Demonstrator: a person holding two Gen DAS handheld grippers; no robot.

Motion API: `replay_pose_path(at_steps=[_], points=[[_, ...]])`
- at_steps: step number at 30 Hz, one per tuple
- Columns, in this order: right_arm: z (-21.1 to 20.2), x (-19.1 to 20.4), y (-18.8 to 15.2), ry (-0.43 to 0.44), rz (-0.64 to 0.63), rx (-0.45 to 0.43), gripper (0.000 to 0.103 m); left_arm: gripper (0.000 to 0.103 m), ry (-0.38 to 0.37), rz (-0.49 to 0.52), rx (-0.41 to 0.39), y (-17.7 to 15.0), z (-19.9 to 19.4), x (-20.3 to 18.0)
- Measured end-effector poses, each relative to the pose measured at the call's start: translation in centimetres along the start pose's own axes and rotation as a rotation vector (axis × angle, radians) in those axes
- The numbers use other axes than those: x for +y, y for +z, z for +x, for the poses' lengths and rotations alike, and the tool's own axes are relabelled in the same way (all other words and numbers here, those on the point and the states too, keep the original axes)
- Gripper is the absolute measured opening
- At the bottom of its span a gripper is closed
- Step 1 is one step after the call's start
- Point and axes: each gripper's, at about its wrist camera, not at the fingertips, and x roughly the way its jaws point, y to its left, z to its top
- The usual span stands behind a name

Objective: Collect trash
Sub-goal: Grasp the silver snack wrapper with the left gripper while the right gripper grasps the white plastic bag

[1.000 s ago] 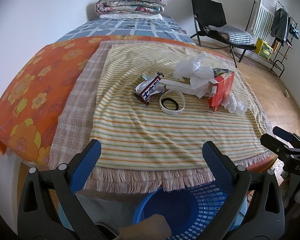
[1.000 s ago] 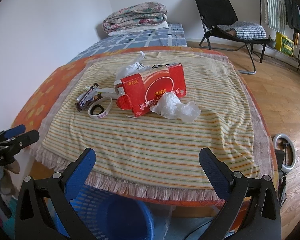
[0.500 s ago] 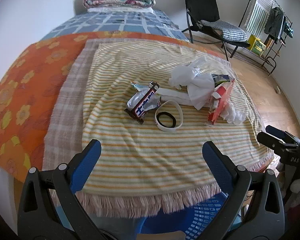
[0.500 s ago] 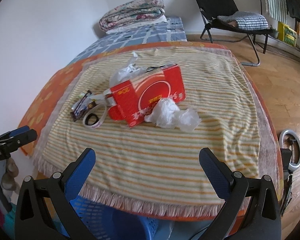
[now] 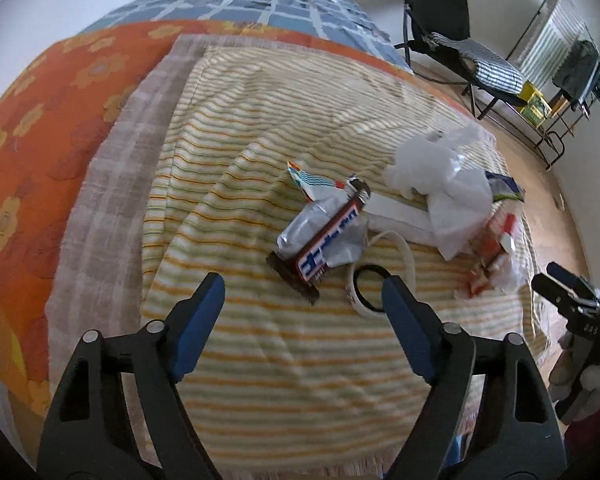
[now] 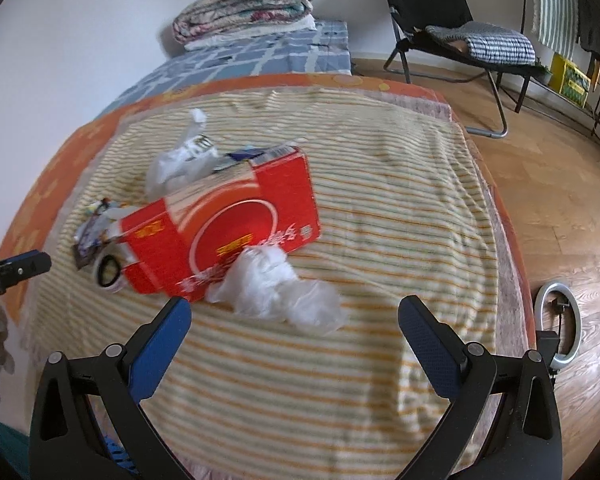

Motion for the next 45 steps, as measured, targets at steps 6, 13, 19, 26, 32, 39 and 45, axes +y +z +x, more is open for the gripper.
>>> replay_pose_path(at_steps=[6, 13, 19, 26, 32, 39, 45], points=[[1.7, 0.2, 0.5, -0.006, -0.02, 0.013, 0.103, 0.075, -0.019, -0.02, 0.028, 0.7, 2.0, 0.2], [3.6, 0.7, 0.6, -0.016, -0.037, 0.035, 0.103, 0.051, -0.027, -0.035, 0.038, 0.7, 3.2, 0.2], [4.3, 0.8, 0.5, 0.013, -0.031, 0.053, 0.103, 0.027, -0.037, -0.043, 0.03, 0.9, 3.3, 0.2], [4.4, 1.1, 0.4, 0.046, -0.02, 0.059, 0.103, 0.063, -0.018, -0.057, 0.011, 1.4, 3.0, 0.5], [4.4, 1.0, 0.6, 0.051, -0.003, 0.053, 0.103, 0.078, 0.012, -0.026, -0.038, 2.6, 3.4, -0.1], [5.0, 1.1, 0.7, 0.054, -0.001, 0.062, 0.102, 0.051, 0.011, -0.02, 0.001, 2.5, 5.0, -0.7], [5.2, 1.2, 0.7, 0.091, 0.016, 0.072, 0.085, 0.024, -0.004, -0.024, -0.015, 2.2, 4.5, -0.6]])
